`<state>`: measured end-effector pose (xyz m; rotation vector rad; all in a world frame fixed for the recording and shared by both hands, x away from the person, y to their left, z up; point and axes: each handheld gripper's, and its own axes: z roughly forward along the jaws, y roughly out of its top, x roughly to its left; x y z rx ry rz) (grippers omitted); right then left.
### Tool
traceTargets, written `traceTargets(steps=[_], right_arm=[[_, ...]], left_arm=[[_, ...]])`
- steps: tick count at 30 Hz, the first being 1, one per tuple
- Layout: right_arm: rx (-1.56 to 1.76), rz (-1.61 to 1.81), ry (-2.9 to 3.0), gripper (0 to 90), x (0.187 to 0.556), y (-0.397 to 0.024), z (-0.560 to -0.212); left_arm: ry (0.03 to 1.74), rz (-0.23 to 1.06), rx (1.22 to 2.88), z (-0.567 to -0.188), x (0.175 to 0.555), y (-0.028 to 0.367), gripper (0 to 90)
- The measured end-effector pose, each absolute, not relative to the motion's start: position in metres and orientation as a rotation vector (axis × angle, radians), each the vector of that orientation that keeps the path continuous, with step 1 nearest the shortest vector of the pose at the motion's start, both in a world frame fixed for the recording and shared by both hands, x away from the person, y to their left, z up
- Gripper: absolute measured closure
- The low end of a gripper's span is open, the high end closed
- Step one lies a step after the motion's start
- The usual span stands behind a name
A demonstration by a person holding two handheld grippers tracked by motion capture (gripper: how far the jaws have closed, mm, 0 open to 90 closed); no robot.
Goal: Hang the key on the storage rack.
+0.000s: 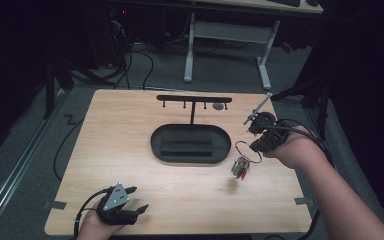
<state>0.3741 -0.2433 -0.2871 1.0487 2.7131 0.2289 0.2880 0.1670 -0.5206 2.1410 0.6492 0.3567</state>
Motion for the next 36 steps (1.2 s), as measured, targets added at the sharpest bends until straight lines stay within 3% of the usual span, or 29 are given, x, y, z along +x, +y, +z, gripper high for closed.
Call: traceTargets(steps=[17, 36], right_arm=[[1.024, 0.245, 2.705, 88.1, 0.391, -0.231, -0.285], [1.058, 0.284, 2.685, 88.2, 0.44, -0.216, -0.281]], left_arm=[[0.657, 0.357, 2.136, -0.521, 0.287, 0.17, 28.8], [0.662, 0.347, 2.135, -0.524, 0.29, 0.17, 28.8]])
